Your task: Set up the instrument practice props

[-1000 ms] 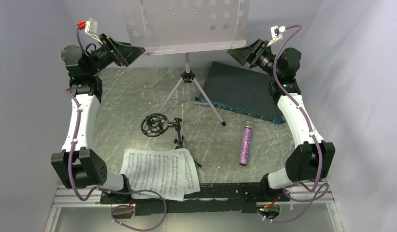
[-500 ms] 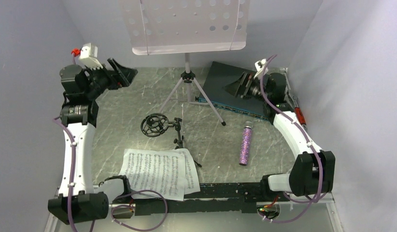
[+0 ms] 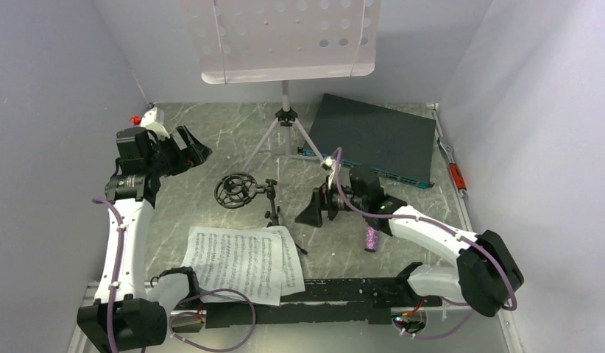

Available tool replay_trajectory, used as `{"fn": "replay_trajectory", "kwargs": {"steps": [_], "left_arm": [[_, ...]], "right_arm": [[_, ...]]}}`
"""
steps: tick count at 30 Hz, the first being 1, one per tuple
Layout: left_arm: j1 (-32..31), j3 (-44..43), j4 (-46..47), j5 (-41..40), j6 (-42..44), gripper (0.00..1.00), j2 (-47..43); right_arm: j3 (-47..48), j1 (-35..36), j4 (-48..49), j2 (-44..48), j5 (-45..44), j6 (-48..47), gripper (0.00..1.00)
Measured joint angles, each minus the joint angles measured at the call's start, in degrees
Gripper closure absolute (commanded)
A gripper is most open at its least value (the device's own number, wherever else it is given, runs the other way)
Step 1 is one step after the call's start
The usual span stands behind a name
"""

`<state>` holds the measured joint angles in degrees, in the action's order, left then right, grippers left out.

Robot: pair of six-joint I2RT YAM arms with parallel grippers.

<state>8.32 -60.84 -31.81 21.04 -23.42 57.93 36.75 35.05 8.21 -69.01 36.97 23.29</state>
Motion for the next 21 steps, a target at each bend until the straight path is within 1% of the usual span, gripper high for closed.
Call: {"fn": "replay_trajectory", "kwargs": {"steps": [3,6,10,15,18,20,21], "left_arm": [[0.00,0.04,-0.09,0.02,0.00,0.06,-0.04],[0.00,0.04,-0.09,0.07,0.00,0.06,-0.04],[0.00,0.04,0.02,0.44,0.00,0.06,-0.04],[0.00,0.04,0.61,1.22,0.00,0.06,-0.02],[0.00,0.04,0.66,1.60,0.02,0.06,-0.04],[0.00,0.04,0.66,1.64,0.04,0.06,-0.02],[0.00,0.04,0.66,1.64,0.04,0.06,-0.02]], "right_arm": [[-2.78,3.39,2.69,-0.61,0.42,-0.74,0.13],[-3.50,5.88,5.51,-2.58,0.92,-1.77,0.16],[-3.52,8.57,9.62,-7.26,1.36,-2.62,0.23],[-3.32,10.62,12.96,-13.18,2.10,-2.67,0.41],[-2.80,11.21,13.84,-15.10,2.16,-2.67,0.50],[-2.60,11.23,14.45,-15.34,2.27,-2.58,0.60],[-2.54,11.23,14.86,-15.32,2.34,-2.51,0.67]]}}
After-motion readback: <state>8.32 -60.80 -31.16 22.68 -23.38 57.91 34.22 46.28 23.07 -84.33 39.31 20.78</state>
